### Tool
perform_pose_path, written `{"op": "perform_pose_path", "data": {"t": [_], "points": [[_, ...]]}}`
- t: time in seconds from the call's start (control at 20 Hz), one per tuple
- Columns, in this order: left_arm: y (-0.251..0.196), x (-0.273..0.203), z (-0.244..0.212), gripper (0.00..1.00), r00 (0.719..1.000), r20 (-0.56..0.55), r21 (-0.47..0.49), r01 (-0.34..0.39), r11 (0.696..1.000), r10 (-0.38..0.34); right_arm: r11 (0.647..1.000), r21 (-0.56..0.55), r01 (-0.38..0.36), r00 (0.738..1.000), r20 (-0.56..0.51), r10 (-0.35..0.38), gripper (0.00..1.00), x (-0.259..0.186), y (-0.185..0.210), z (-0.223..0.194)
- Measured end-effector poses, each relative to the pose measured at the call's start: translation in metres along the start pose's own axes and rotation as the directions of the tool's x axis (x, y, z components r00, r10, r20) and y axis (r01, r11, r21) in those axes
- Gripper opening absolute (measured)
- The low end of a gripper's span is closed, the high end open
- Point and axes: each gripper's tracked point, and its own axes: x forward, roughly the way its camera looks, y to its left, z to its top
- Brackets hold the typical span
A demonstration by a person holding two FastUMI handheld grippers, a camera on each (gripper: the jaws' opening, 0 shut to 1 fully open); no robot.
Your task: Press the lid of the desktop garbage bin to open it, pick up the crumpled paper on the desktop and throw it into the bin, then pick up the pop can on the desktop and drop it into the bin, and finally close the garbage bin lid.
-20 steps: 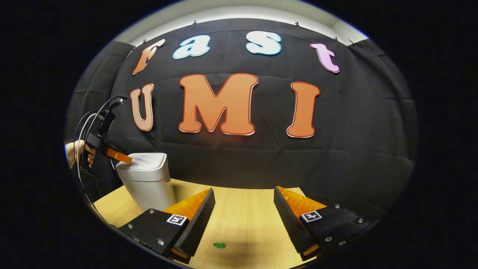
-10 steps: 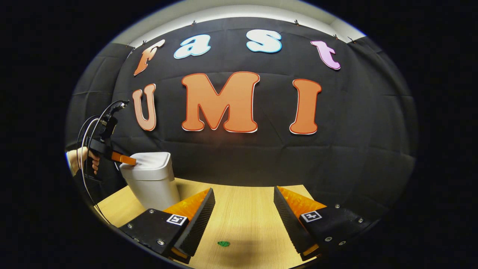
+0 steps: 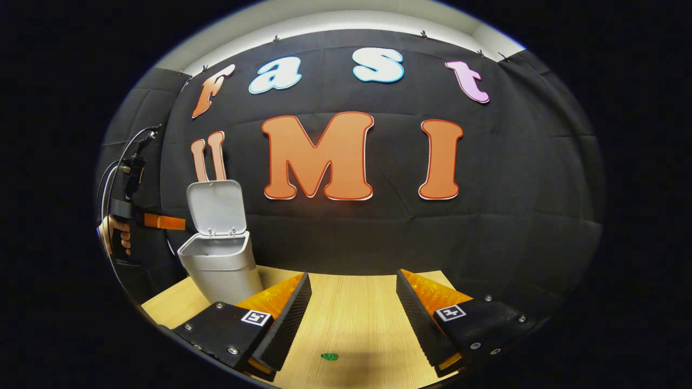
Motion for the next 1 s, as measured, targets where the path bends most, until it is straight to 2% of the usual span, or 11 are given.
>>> {"op": "perform_pose_path", "data": {"t": [0.2, 0.25, 0.35, 0.65, 0.85, 0.9, 0.95, 1.0], "points": [[-0.009, -0.019, 0.003, 0.0, 0.999, 0.029, -0.039, 0.019, 0.999, -0.018, 1.0, 0.003, -0.001, 1.0, 0.008, 0.001, 0.95, -0.002, 0.001, 0.001], [-0.012, -0.023, 0.004, 0.03, 0.999, 0.047, -0.051, 0.025, 0.998, -0.022, 1.0, 0.008, 0.0, 1.0, 0.007, 0.0, 0.95, -0.002, 0.0, 0.0], [-0.013, -0.034, 0.008, 0.0, 0.996, 0.094, -0.053, 0.015, 0.999, -0.01, 1.0, 0.022, -0.003, 1.0, -0.002, 0.003, 0.95, -0.002, 0.001, -0.004], [-0.018, -0.059, 0.026, 0.0, 0.966, 0.254, 0.073, -0.077, 0.994, 0.056, 1.0, 0.026, -0.016, 0.999, -0.038, 0.017, 0.95, 0.0, 0.01, -0.017], [-0.031, -0.056, 0.011, 0.09, 0.968, 0.244, 0.079, -0.073, 0.994, 0.052, 0.999, 0.023, -0.033, 0.998, -0.048, 0.034, 0.95, 0.001, 0.019, -0.02], [-0.035, -0.057, 0.011, 0.17, 0.966, 0.255, 0.075, -0.057, 0.996, 0.036, 0.999, 0.02, -0.035, 0.998, -0.05, 0.036, 0.94, 0.002, 0.02, -0.021], [-0.04, -0.057, 0.009, 0.18, 0.967, 0.254, 0.069, -0.036, 0.997, 0.017, 0.999, 0.019, -0.037, 0.998, -0.052, 0.038, 0.94, 0.001, 0.021, -0.022], [-0.045, -0.055, 0.005, 0.26, 0.97, 0.243, 0.064, -0.013, 0.998, -0.003, 0.999, 0.018, -0.037, 0.998, -0.055, 0.038, 0.95, 0.002, 0.021, -0.023]]}}
